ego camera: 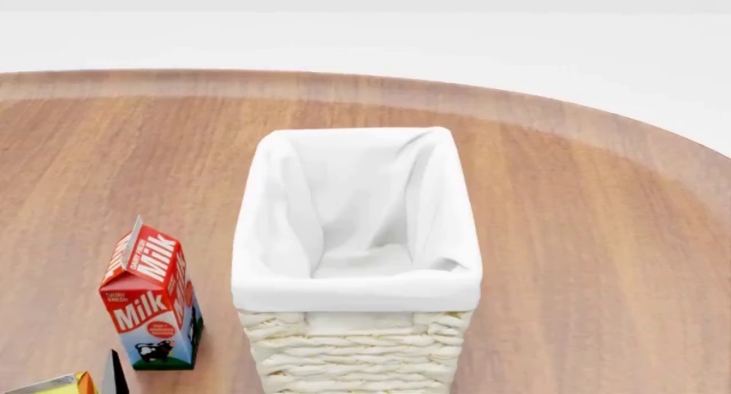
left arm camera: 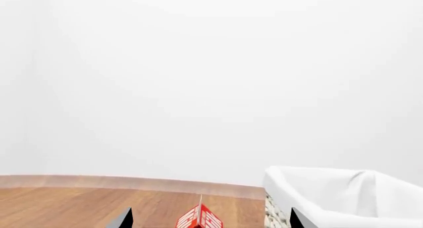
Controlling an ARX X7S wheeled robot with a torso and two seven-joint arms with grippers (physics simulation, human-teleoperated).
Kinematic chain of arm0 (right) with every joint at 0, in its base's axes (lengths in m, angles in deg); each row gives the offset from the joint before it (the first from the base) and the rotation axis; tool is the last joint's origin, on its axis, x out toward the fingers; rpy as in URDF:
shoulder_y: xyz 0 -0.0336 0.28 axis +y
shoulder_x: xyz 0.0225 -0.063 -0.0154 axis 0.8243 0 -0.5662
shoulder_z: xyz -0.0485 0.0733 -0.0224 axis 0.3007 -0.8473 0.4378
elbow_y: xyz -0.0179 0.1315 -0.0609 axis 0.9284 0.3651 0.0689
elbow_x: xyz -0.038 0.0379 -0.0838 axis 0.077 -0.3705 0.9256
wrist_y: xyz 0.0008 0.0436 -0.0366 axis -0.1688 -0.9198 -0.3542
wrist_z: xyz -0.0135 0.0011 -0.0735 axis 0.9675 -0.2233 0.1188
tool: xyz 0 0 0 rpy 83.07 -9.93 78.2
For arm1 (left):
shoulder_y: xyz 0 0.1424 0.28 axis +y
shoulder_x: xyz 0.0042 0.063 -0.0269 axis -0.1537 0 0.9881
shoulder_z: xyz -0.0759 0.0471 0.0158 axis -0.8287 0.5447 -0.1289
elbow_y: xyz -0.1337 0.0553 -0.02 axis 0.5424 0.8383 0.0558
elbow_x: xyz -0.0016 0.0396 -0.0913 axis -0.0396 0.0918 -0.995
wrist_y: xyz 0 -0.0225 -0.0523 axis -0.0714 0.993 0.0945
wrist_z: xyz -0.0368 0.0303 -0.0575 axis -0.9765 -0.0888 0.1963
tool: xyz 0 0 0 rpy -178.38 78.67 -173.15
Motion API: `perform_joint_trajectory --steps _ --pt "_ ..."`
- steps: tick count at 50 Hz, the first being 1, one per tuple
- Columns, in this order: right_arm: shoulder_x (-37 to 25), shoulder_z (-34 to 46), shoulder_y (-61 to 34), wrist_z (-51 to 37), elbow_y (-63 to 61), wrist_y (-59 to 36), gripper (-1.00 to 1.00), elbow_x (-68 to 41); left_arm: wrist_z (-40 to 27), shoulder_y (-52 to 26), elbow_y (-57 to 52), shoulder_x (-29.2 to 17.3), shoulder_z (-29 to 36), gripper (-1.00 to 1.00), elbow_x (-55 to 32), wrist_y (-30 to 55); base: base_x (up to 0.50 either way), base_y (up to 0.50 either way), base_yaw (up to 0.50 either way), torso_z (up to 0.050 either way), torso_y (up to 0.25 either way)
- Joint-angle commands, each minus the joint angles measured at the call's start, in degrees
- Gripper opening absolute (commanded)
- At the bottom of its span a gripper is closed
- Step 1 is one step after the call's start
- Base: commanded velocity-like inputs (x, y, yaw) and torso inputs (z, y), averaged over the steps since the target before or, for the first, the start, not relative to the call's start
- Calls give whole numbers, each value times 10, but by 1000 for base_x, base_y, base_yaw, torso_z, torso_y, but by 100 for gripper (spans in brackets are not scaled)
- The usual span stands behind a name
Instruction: Pick up the alphabet soup, and put it in the basket.
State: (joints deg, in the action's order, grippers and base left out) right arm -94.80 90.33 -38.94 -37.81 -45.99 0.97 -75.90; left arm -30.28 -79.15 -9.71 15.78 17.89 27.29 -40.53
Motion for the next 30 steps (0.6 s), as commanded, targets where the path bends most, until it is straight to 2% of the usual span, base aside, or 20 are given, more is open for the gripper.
perform_joint_trajectory --steps 1,30 --pt "-25 -16 18 -21 -52 15 -100 -7 -1 0 -1 -1 2 100 -1 0 0 0 0 0 0" --pt "-89 -45 89 -45 -134 105 -100 -31 -7 0 -4 -3 5 100 0 2 0 0 0 0 0"
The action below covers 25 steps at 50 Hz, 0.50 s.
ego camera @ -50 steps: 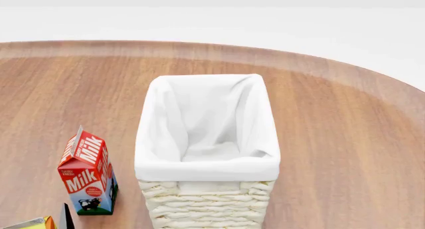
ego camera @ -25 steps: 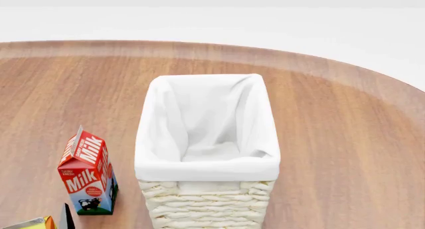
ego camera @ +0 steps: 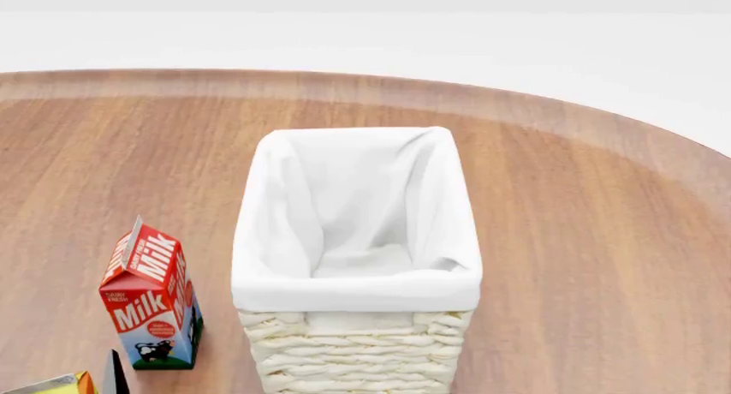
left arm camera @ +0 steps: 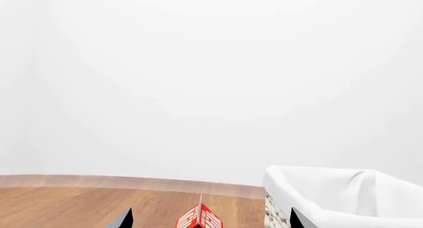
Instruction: Pick up the alphabet soup, and put it in the basket.
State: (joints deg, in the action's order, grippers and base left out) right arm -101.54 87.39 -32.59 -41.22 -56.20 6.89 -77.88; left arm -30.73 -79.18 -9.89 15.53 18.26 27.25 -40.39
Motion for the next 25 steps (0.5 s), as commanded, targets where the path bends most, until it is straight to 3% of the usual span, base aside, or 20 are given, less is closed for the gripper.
perform_joint_trajectory --steps 1,25 --pt "-24 -18 27 -11 -34 49 -100 -14 -2 1 -2 -1 1 100 0 1 0 0 0 0 0" --pt "-34 -58 28 -22 -45 90 -100 -120 -4 -1 -2 -4 3 100 -3 0 0 0 0 0 0"
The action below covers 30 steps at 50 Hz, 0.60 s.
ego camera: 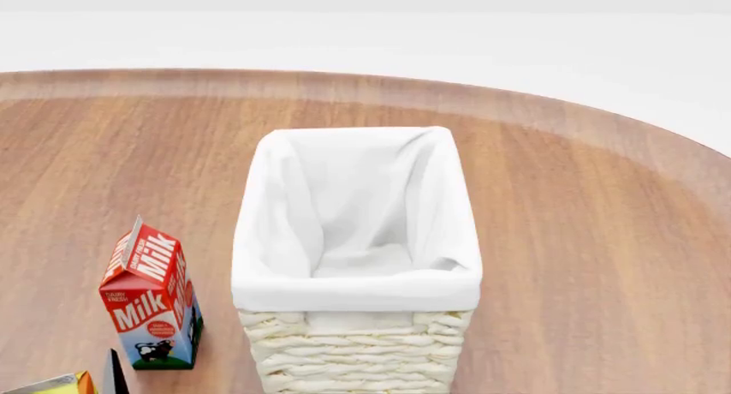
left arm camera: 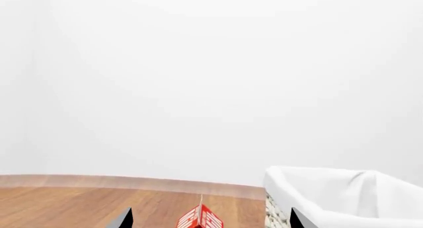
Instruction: Pick up the alphabet soup, and put it in the basket.
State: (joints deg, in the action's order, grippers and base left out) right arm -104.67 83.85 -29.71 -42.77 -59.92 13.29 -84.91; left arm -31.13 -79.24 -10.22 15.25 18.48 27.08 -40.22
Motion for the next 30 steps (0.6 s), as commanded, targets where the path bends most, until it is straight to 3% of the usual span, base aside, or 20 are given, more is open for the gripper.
perform_joint_trajectory --steps 1,18,30 --pt "-1 -26 0 -11 -7 30 -100 -55 -1 -1 2 -1 1 100 -1 -2 0 0 0 0 0" --pt "5 -49 -4 -46 -11 26 -100 -95 -2 -5 7 -1 3 100 -3 -3 0 0 0 0 1" --pt "17 -78 -1 -117 -27 13 -100 -96 -4 -2 1 -3 4 100 -4 0 0 0 0 0 0"
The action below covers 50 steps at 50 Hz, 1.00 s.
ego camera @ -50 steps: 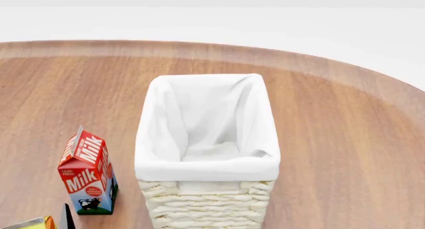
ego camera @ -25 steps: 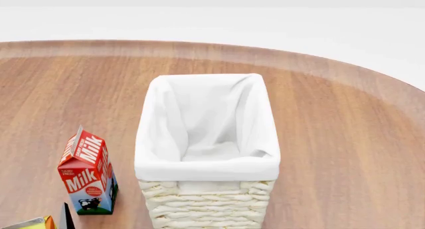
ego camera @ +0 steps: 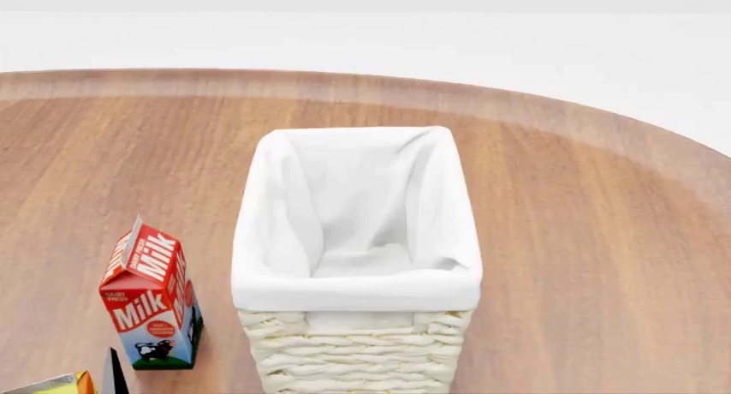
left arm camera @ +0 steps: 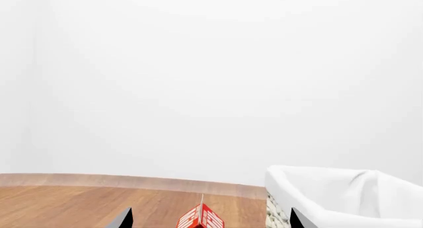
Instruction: Pick up the alphabet soup, and put it in the basket.
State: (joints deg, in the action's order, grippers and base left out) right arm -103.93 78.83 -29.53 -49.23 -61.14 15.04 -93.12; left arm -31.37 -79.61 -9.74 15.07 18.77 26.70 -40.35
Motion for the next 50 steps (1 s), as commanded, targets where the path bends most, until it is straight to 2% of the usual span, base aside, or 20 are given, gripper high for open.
perform_joint_trajectory --steps 1,15,25,50 --pt "9 -28 -5 -53 -14 -7 -100 -13 -2 2 -4 -2 1 100 -1 1 0 0 0 0 0" --pt "3 -51 -55 -113 -15 -82 -100 -92 -3 0 -2 -2 4 100 1 2 0 0 0 0 1" --pt "-6 -62 -85 -125 -18 -112 -100 -134 -3 -3 2 -2 6 100 0 2 0 0 0 0 0" --pt "-52 -83 -216 -266 -78 -279 -100 -205 -6 -6 5 -3 8 100 0 1 0 0 0 0 1"
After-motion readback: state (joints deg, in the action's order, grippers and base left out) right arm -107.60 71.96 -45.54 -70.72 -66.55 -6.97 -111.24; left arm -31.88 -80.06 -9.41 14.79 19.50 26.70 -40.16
